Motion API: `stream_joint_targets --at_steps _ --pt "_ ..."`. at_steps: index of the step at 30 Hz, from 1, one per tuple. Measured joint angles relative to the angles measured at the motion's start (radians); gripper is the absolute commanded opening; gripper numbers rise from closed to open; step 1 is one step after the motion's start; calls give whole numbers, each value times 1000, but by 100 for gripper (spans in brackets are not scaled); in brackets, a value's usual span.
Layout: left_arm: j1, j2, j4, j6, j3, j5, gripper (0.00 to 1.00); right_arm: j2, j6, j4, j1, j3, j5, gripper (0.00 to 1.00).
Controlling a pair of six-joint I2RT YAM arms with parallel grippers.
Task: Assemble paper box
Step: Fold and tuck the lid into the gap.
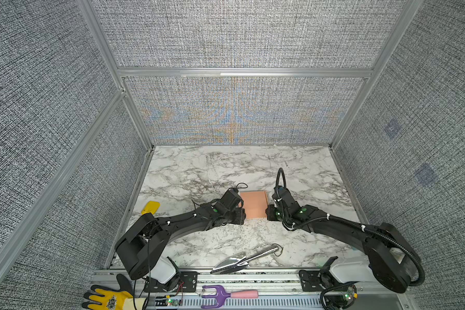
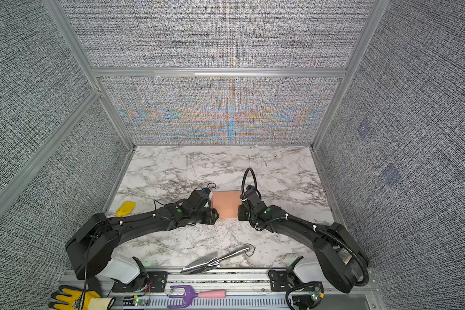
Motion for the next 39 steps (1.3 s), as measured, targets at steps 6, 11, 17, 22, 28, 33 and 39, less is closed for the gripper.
stream_joint_targets --at_steps 6,11,17,22,28,33,39 --pt "0 11 5 -7 -11 2 56 8 -2 0 -1 0 -4 27" --pt "0 35 6 -8 -16 4 56 18 -17 -13 -1 0 2 39" --pt "0 63 6 -8 -7 3 56 4 -47 -31 -1 0 33 47" --pt "0 76 7 -8 14 1 53 0 -56 -31 -3 0 49 47" --pt "0 79 8 -8 25 2 50 17 -67 -22 -6 -7 45 47" --pt "0 81 8 -8 23 1 50 32 -74 10 -7 -17 26 47" --pt "0 105 14 -7 23 2 49 52 -95 50 -10 -20 -11 45"
